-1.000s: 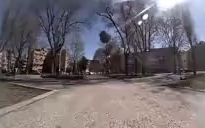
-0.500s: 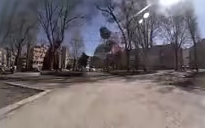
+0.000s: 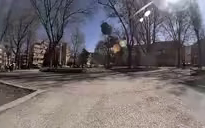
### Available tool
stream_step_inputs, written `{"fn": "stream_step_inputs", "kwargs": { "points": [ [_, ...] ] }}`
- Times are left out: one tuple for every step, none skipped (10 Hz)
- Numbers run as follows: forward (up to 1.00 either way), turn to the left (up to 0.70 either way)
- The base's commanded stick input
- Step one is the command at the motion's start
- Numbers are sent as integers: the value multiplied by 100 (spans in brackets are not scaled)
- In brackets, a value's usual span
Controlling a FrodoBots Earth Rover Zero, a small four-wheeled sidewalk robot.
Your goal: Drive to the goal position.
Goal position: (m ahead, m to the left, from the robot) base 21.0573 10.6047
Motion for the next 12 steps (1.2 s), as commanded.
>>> {"fn": "stream_step_inputs", "kwargs": {
  "points": [
    [100, 0],
    [100, 0],
    [100, 0],
    [100, 0],
    [100, 0],
    [100, 0],
    [100, 0],
    [100, 0],
    [100, 0],
    [100, 0],
    [100, 0],
    [100, 0]
  ]
}}
